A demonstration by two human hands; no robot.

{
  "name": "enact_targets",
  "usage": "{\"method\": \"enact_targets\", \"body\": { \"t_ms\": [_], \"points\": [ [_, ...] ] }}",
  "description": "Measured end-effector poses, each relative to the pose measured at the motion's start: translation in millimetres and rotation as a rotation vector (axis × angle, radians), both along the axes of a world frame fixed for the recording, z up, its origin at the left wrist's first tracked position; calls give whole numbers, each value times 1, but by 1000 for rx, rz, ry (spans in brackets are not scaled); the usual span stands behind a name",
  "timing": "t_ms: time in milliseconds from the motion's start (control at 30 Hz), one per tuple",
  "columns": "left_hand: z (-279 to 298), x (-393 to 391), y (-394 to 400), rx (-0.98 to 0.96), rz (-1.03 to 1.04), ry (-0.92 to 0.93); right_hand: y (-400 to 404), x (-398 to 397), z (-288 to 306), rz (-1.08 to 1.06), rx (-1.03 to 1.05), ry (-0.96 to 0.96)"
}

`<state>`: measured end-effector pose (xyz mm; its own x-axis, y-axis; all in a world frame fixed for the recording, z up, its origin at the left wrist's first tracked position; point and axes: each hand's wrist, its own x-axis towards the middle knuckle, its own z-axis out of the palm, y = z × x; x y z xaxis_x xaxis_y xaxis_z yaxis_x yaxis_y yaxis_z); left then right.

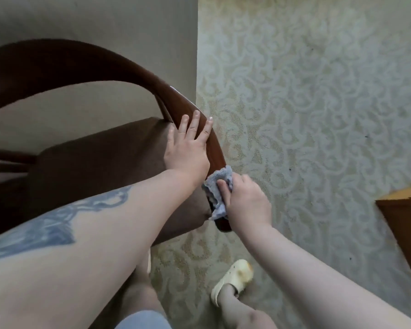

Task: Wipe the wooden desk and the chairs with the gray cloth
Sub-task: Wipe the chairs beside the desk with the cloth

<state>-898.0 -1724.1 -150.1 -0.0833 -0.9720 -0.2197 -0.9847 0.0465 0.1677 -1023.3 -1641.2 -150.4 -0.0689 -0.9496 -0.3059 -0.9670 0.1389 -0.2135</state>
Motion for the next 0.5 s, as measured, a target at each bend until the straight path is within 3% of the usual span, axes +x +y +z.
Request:
{"method": "enact_targets", "body": {
  "t_ms": [167, 333, 400, 500],
  "points": [
    [1, -20, 37, 64, 195, 92, -15, -3, 0, -15, 78, -138],
    [1, -35, 69, 70, 341, 250, 36, -8, 6, 147, -15, -40],
    [-3, -44, 72, 50, 412, 391, 1, -12, 3, 180, 52, -37],
    [-9, -61, 69, -70, 669, 794, -58, -2, 3, 152, 46, -82]
  ]
}}
